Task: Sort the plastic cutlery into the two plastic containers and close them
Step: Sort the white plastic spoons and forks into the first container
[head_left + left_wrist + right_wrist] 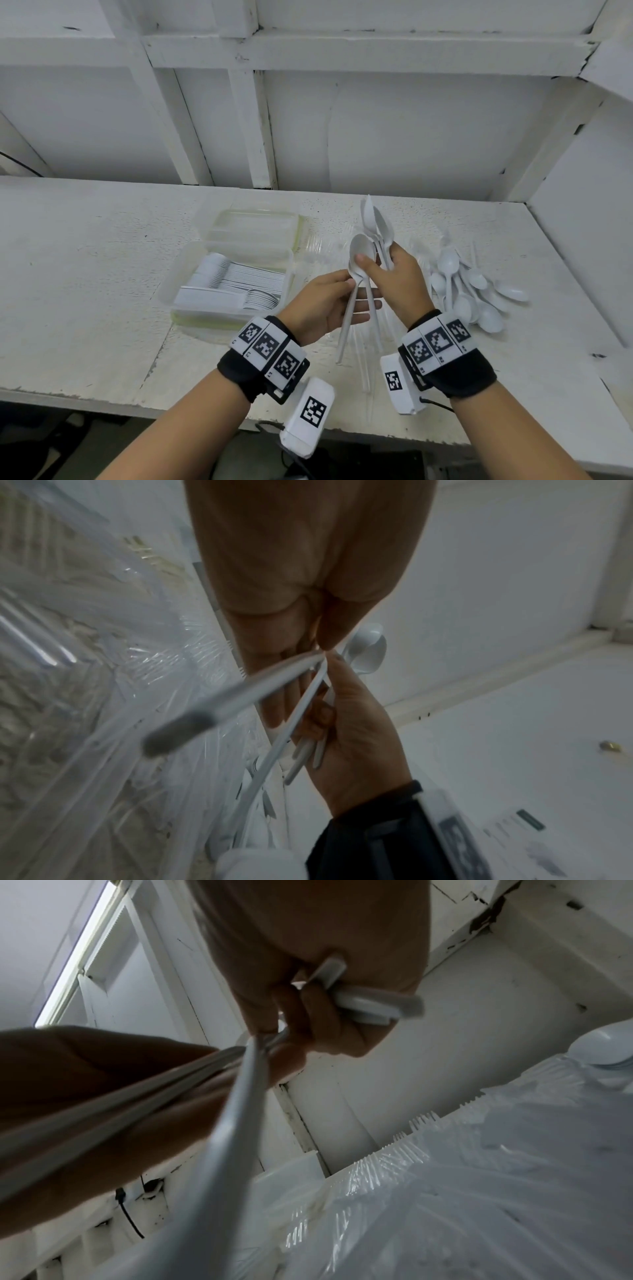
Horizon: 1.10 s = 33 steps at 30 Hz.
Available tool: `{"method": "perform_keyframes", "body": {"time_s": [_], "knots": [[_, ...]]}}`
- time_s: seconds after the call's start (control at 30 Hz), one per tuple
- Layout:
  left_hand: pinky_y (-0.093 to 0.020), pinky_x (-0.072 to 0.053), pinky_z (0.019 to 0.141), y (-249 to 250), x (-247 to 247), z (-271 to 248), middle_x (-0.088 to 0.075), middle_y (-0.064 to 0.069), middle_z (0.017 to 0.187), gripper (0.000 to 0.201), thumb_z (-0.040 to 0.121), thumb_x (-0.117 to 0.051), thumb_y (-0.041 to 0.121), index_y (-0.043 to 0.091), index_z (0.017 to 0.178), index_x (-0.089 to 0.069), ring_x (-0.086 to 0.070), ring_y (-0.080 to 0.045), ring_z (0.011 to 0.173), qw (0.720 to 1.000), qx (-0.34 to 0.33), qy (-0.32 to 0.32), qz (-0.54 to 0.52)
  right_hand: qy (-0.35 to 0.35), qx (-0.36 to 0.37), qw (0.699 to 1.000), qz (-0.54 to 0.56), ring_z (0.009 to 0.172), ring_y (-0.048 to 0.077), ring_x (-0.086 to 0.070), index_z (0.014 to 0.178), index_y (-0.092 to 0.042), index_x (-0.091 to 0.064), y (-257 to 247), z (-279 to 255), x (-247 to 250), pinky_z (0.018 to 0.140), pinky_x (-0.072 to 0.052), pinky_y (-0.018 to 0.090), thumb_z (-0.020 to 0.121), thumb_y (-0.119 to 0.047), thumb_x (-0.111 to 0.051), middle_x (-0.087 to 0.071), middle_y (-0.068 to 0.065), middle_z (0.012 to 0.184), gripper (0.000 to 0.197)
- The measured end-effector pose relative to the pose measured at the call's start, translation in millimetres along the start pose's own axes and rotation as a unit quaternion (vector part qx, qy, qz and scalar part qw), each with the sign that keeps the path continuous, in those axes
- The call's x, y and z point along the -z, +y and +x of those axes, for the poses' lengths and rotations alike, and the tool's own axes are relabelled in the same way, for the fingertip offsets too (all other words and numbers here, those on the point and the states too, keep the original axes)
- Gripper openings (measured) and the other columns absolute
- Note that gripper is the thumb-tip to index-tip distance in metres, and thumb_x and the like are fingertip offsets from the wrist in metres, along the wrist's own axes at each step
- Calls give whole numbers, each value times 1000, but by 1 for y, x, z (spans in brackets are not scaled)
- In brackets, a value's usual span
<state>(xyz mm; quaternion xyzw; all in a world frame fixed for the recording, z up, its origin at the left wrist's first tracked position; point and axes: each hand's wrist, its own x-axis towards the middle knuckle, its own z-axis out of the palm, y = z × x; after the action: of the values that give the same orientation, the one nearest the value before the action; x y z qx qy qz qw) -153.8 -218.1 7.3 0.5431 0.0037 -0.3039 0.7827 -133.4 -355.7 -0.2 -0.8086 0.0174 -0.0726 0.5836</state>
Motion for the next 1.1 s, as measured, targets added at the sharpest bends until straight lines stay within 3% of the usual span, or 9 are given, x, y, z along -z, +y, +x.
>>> {"method": "perform_keyframes", "body": {"time_s": [0.1,0.17,0.23,0.3,0.5,0.63,0.8,1.0,1.1], "knots": [[-33,-56,78,0,3,-1,-67,-10,83,24,100,-34,6,4,99,-58,-66,-21,75,1000,6,-3,-20,-23,3,1000,-7,74,5,-60,88,-19,-59,-2,2,2,67,-46,18,86,-28,-64,-65,-4,80,10],[-29,-57,68,0,5,-1,-63,-7,74,22,100,-36,7,1,97,-56,-62,-16,63,999,14,-4,-37,-39,-11,999,21,54,-2,-54,79,-23,-56,-3,3,4,53,-40,11,87,-25,-64,-58,-13,62,12],[-25,-54,60,1,7,-1,-61,-5,71,22,99,-37,9,-1,102,-57,-58,-13,59,999,28,-5,-44,-54,-39,997,43,42,1,-44,74,-22,-52,-2,2,6,43,-34,13,88,-24,-63,-50,-11,54,17],[-22,-53,58,2,8,0,-62,-4,70,25,99,-37,10,-2,105,-59,-58,-11,58,998,43,-13,-46,-63,-50,996,50,44,7,-40,75,-20,-51,-3,1,6,41,-33,19,88,-24,-62,-47,-3,57,18],[-23,-55,63,5,10,-1,-66,-2,73,28,96,-41,19,0,104,-61,-63,-9,63,995,66,-46,-61,-57,-51,993,90,38,5,-35,74,-18,-50,-7,2,7,38,-31,18,89,-19,-61,-43,-3,52,19],[-22,-55,61,8,9,-1,-66,-1,70,21,93,-46,13,1,101,-62,-63,-8,60,996,58,-42,-50,-67,-49,992,95,38,5,-34,77,-17,-48,-9,3,7,37,-30,19,87,-21,-63,-42,-2,54,18],[-22,-56,57,13,12,2,-64,-2,66,15,92,-51,8,1,93,-63,-61,-9,56,999,15,18,-41,-38,-83,988,126,38,3,-31,112,-22,-33,-11,1,4,35,-26,17,96,-39,-41,-43,1,68,25],[-25,-58,66,11,9,8,-67,-8,74,9,89,-59,8,1,86,-63,-66,-12,62,988,-64,134,-39,-2,-29,997,70,46,8,-37,93,-20,-42,-2,-8,-3,37,-30,16,97,-24,-43,-46,2,71,6],[-26,-59,70,9,7,11,-72,-11,80,7,89,-59,6,1,85,-61,-71,-16,71,983,-71,152,-71,26,17,999,10,50,12,-49,74,-23,-43,2,-12,-11,42,-39,19,94,-23,-51,-55,4,70,22]]}}
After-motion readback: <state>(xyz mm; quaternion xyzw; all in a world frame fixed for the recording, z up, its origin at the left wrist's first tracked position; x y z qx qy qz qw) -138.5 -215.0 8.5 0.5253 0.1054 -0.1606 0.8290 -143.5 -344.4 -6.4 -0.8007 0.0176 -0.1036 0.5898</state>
